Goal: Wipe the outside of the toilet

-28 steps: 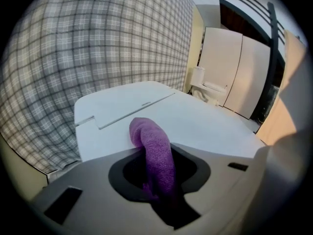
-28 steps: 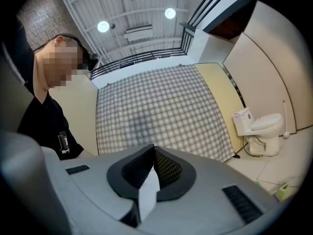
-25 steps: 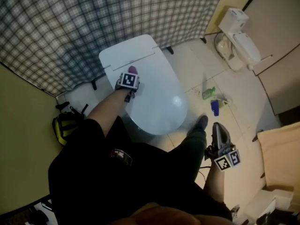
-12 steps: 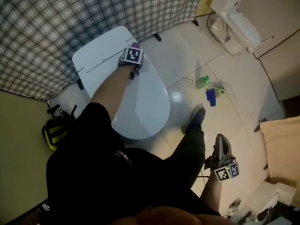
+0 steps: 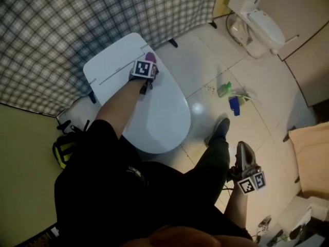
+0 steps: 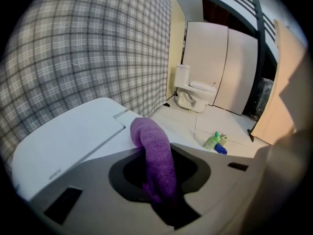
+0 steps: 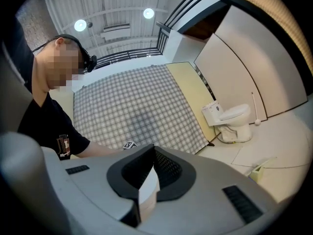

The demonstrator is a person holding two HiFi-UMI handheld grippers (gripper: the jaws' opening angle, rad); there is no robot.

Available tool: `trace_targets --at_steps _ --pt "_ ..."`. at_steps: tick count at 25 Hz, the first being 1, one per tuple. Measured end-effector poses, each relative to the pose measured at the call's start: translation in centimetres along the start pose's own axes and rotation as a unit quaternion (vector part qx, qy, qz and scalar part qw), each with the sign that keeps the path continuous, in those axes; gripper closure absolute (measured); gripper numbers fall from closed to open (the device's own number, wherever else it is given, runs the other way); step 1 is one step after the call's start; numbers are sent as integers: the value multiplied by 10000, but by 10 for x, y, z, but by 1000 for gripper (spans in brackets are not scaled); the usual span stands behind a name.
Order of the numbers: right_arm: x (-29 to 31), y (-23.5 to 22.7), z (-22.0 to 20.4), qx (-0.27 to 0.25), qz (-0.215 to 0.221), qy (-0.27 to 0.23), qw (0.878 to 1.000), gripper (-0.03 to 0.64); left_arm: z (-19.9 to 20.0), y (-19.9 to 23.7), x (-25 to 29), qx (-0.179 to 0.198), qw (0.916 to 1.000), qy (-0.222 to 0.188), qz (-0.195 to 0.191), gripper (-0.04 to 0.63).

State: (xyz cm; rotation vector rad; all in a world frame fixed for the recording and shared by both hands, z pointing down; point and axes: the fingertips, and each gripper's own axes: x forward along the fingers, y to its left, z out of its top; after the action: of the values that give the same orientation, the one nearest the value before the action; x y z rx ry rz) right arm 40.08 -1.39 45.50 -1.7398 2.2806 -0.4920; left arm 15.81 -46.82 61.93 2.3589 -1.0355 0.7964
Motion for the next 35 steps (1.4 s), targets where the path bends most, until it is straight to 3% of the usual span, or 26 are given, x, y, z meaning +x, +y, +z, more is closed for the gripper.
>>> trace_targets --at_steps 3,6,9,10,13,14,17,20,24,28,35 --pt "10 30 16 -226 246 -96 9994 614 -47 7 -51 -254 9995 157 46 506" --pt "27 75 27 -440 566 -206 9972 614 -102 27 -111 -160 9991 358 159 506" --pt "45 123 28 -603 923 -284 9935 614 -162 64 -172 -95 9953 704 664 506" --pt "51 138 28 -645 1056 -285 9919 614 -177 73 -189 -179 9942 699 793 506" --pt "65 178 25 -766 1395 -255 9869 614 -197 72 -211 -527 9971 202 505 506" --pt "65 189 24 -803 1451 -249 9858 614 -206 74 -217 -558 9966 228 561 506" --pt "66 214 26 -916 1576 -245 9829 614 -238 92 -239 -519 9867 847 1287 506" --pt "65 225 28 -973 1620 -264 9816 614 -240 92 -242 -511 9855 793 1409 506" --pt "60 225 24 -969 1577 -287 9823 614 -243 83 -234 -478 9889 616 1264 506" --pt "54 219 30 -963 1551 -365 9825 614 -233 74 -224 -484 9895 736 1145 505" --pt "21 159 29 -736 1068 -470 9904 614 -187 55 -170 -10 9860 990 1345 505"
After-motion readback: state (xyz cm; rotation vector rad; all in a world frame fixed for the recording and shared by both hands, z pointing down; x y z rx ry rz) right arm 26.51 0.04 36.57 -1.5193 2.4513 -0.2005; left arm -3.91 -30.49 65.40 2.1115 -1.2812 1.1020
